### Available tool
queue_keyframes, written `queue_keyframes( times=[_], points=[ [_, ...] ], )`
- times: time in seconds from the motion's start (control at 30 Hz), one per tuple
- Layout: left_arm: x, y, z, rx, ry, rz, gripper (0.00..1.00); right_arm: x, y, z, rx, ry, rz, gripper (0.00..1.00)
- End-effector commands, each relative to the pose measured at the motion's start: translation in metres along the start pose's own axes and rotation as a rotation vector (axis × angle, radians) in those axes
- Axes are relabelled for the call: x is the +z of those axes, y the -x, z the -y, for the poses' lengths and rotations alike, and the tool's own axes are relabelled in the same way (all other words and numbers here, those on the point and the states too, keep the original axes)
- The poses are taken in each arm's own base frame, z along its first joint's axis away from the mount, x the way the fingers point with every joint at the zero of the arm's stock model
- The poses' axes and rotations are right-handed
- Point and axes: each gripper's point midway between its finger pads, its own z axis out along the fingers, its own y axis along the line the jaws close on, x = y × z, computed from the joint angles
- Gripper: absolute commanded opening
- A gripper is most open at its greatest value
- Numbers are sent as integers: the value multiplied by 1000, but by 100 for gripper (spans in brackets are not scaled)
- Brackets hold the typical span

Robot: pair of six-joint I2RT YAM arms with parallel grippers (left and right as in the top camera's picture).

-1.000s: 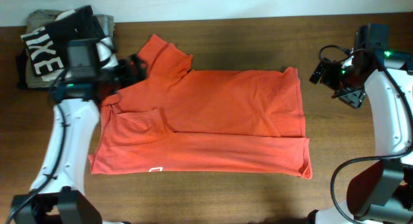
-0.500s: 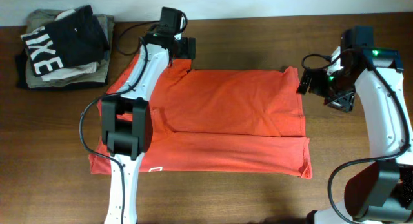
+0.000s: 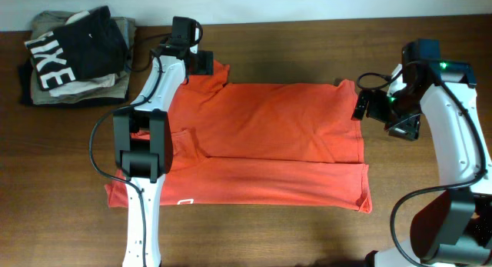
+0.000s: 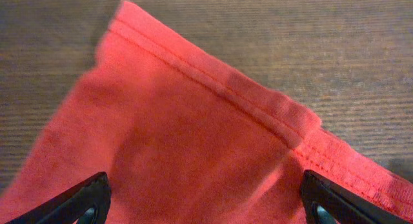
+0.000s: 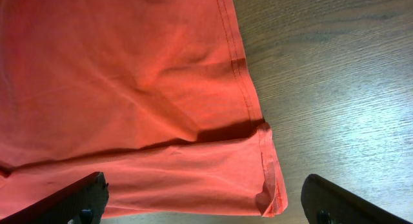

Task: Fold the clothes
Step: 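Grasp the T-shirt's top edge near the collar with both grippers, then fold the top edge down toward the bottom with both grippers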

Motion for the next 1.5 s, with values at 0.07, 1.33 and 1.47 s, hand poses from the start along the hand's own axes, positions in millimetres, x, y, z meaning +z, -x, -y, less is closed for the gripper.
queue_keyframes(
  times=[0.07, 1.33, 1.47],
  points=[
    [6, 4, 3, 25, -15, 18, 64, -1, 0, -4, -20, 8, 13, 99],
    [36, -53, 8, 40, -27, -154, 0, 179, 159, -27, -246, -122, 300, 44],
    [27, -43, 6, 39, -21, -133, 0, 166, 164, -30, -221, -123, 297, 10]
  ],
)
